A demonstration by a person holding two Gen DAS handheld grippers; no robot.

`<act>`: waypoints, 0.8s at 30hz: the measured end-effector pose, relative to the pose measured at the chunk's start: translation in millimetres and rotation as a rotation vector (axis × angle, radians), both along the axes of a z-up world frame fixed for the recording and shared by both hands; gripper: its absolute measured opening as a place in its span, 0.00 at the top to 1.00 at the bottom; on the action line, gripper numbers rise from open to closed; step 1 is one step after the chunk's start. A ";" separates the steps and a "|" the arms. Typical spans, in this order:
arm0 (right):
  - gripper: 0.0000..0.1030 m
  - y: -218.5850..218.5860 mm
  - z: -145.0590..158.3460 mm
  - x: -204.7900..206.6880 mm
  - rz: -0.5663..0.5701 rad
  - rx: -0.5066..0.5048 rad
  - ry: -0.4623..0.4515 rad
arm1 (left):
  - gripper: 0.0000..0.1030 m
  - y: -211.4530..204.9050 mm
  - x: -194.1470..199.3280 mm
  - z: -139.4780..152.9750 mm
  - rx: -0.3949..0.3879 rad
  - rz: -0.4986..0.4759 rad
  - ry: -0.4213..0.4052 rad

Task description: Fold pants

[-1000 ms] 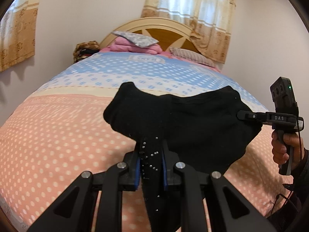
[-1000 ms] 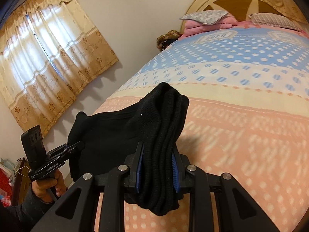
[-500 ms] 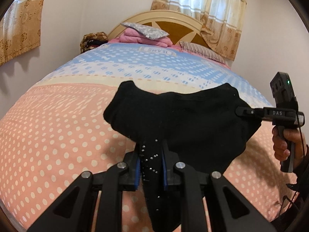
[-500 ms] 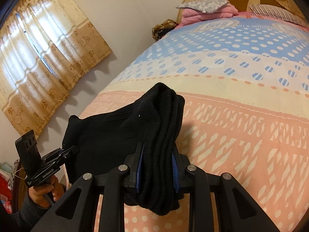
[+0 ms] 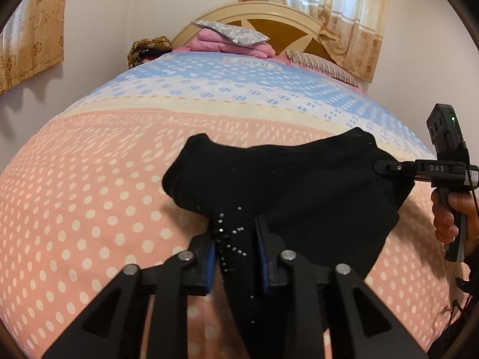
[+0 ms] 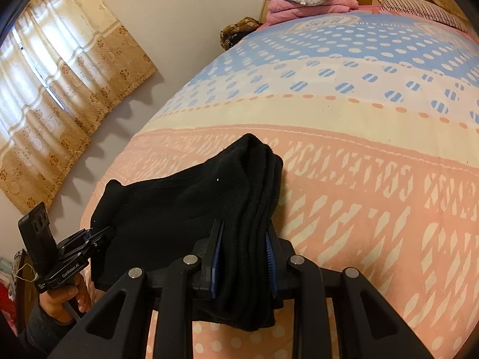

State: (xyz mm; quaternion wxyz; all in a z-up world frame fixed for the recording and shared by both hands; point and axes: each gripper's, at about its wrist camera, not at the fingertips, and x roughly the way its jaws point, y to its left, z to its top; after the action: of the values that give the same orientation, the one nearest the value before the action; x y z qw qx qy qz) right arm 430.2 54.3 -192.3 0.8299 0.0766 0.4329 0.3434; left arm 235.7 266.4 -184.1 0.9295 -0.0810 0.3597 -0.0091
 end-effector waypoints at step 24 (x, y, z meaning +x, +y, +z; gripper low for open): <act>0.35 -40.7 -25.0 -29.2 -0.080 -0.101 -0.020 | 0.29 -10.0 -52.4 -14.2 0.029 0.044 -0.026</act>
State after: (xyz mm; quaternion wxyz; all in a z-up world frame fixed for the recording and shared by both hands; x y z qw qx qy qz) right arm 401.0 13.6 -217.3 0.8501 0.0485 0.4380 0.2884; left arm 183.3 256.5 -198.3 0.9351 -0.0750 0.3460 0.0154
